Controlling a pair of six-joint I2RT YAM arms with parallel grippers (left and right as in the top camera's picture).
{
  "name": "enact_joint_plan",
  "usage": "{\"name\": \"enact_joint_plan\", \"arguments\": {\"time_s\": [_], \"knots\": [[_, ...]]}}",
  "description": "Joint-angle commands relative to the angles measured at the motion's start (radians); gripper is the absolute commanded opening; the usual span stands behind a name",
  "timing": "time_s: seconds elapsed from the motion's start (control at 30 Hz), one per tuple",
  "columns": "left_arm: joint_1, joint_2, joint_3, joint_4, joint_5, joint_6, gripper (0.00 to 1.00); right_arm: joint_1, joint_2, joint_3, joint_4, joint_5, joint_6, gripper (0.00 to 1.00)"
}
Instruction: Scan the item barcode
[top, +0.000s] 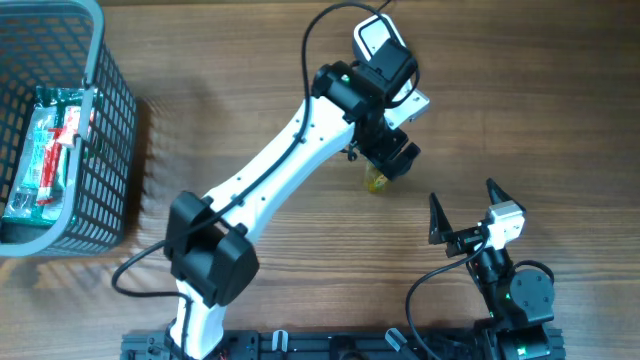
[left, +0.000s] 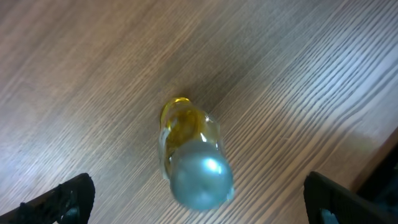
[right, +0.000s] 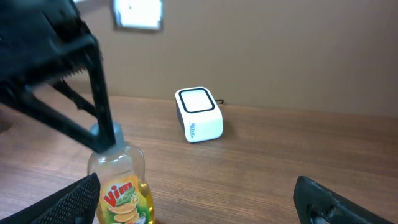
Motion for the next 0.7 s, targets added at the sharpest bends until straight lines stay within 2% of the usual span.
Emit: {"name": "enact_joint_plan", "arguments": {"time_s": [0.0,0.1,0.2,0.37,0.6,0.67], "knots": [[-0.016,0.034,-0.007,0.004,0.022,0.019,1.00,-0.005,-0.002,-0.001,0.002,0.013,0.006,1.00],[-0.024,0.048,-0.007,0.004,0.010,0.014,1.00,-0.005,-0.002,-0.001,0.002,0.013,0.006,1.00],[-0.035,0.066,-0.007,0.009,-0.077,-0.056,1.00,-0.005,-0.002,-0.001,0.002,0.013,0.006,1.00],[-0.052,0.091,-0.007,0.016,-0.153,-0.095,1.00,-0.005,-0.002,-0.001,0.002,0.013,0.006,1.00],[-0.054,0.092,-0.008,0.019,-0.146,-0.094,1.00,-0.005,-0.002,-0.001,0.002,0.013,0.006,1.00],[-0.054,0.093,-0.008,0.025,-0.146,-0.094,0.81,-0.005,-0.002,-0.001,0.002,0.013,0.006,1.00]]}}
